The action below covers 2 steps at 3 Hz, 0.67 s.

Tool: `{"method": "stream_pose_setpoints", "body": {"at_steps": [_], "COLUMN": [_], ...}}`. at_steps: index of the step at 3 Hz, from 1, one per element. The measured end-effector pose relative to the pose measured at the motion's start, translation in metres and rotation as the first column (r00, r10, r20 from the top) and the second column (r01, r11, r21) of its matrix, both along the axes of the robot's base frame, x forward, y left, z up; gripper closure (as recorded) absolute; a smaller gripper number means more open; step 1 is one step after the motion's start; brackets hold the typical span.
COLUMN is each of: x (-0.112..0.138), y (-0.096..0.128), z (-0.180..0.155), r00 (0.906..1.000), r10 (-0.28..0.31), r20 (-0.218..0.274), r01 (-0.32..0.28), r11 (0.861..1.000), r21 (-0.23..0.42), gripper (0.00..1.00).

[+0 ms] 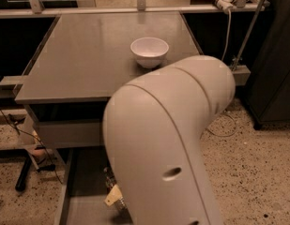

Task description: Pick blue plastic bottle from middle drawer and place on counter

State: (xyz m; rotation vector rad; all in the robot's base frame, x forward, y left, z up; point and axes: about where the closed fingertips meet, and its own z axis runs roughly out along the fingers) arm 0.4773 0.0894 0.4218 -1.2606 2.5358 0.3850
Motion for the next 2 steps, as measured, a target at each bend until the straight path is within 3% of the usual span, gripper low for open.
{"method": "stream_pose_setpoints", "body": {"at_steps": [1,2], "x": [-0.0102,-0.0098], "y": [-0.0042,-0.0036], "z": [-0.0248,-0.0248], "r00": [0.9960,0.9961], "r10": [-0.063,-0.063], "r20": [-0.063,-0.062], "r01": [0.061,0.061], "r11": [0.998,0.998], "r21": [-0.024,-0.023], "gripper": [0.00,0.00]}}
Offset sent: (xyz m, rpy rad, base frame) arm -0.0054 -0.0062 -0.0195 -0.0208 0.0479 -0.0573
